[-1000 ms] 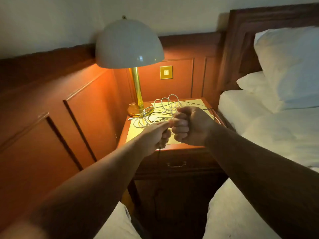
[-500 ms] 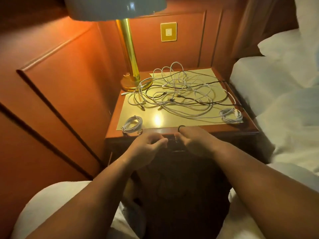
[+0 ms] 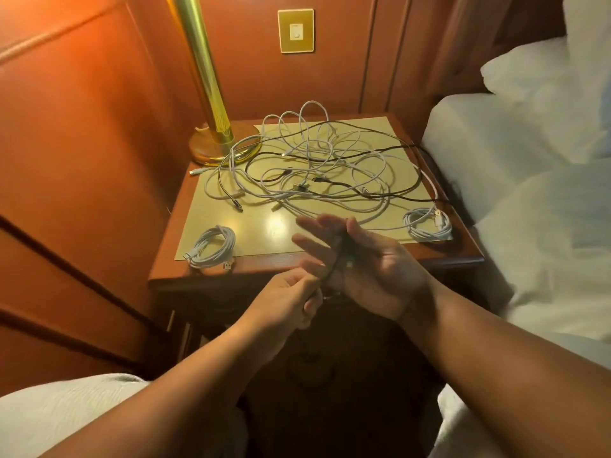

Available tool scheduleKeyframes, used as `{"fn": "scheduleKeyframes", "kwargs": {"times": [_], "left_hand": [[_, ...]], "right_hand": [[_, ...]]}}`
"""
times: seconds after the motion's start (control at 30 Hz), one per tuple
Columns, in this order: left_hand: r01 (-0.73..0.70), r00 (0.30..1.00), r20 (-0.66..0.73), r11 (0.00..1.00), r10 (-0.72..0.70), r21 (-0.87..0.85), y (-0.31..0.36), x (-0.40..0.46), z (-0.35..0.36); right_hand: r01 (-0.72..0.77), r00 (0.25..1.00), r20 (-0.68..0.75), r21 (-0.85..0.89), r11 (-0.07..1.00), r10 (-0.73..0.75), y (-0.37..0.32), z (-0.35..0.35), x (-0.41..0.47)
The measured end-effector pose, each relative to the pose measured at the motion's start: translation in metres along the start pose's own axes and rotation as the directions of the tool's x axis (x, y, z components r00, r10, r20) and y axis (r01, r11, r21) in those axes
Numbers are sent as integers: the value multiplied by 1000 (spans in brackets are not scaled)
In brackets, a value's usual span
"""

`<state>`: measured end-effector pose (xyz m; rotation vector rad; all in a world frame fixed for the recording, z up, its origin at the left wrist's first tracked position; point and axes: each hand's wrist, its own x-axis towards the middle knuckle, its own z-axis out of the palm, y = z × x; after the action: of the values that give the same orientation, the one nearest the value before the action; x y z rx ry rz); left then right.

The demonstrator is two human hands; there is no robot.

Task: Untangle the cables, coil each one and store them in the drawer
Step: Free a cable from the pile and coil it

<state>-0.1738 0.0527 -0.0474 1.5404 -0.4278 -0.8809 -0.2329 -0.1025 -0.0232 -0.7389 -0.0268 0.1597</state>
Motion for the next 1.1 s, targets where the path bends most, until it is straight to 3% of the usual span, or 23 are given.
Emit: {"fn": "scheduleKeyframes", "kwargs": {"times": [0.1,0.17,0.23,0.3,0.37,0.4,0.47,0.5,0.53,0.6,0.63,0.7,0.77,0.87,0.97,1.1], "left_hand": [[-12,999,46,999,10,48,3,-5,-2],[-32,997,72,988,21,153,8,-10,-4],[-85,994,85,952,62,296,12,-14,-6],[-175,985,85,871,153,460,17,-18,-10],[-217,974,63,813,218,541,21,-19,-18],[-227,968,44,793,246,565,21,-17,-22],[-243,953,-1,769,302,591,20,-15,-29],[-245,947,-27,774,320,584,20,-14,-31],[-242,943,-54,786,329,569,19,-14,-33],[-223,945,-102,842,310,491,18,-14,-34],[-213,950,-122,884,286,416,17,-15,-33],[-175,970,-127,961,206,215,13,-16,-26],[-102,990,-93,994,105,30,5,-16,-16],[12,997,-74,993,-21,-115,-5,-16,-3],[2,998,-63,997,-7,-77,-7,-16,3],[0,1000,16,1000,0,9,-3,-16,4]], "right_hand": [[109,989,-71,-233,966,-129,-4,1,6],[149,970,-93,-497,855,-224,-7,1,6],[110,948,-79,-829,548,-309,-8,-2,4],[-14,951,-81,-976,218,-300,-5,-7,0],[-127,960,-132,-991,34,-248,3,-9,-3],[-164,959,-160,-986,3,-234,6,-7,-4],[-208,952,-213,-977,43,-218,11,-1,-5],[-233,949,-252,-965,118,-187,13,2,-5],[-269,946,-303,-932,241,-118,15,6,-7],[-356,928,-344,-715,601,139,18,11,-11],[-373,924,-285,-540,754,253,19,13,-13],[-337,941,-117,-244,909,317,21,12,-14],[-271,962,-23,-88,958,270,25,9,-15],[-182,981,-69,20,983,183,28,10,-14],[-61,981,-182,-12,998,58,24,10,-13],[124,971,-201,-41,991,-130,11,11,-7]]}}
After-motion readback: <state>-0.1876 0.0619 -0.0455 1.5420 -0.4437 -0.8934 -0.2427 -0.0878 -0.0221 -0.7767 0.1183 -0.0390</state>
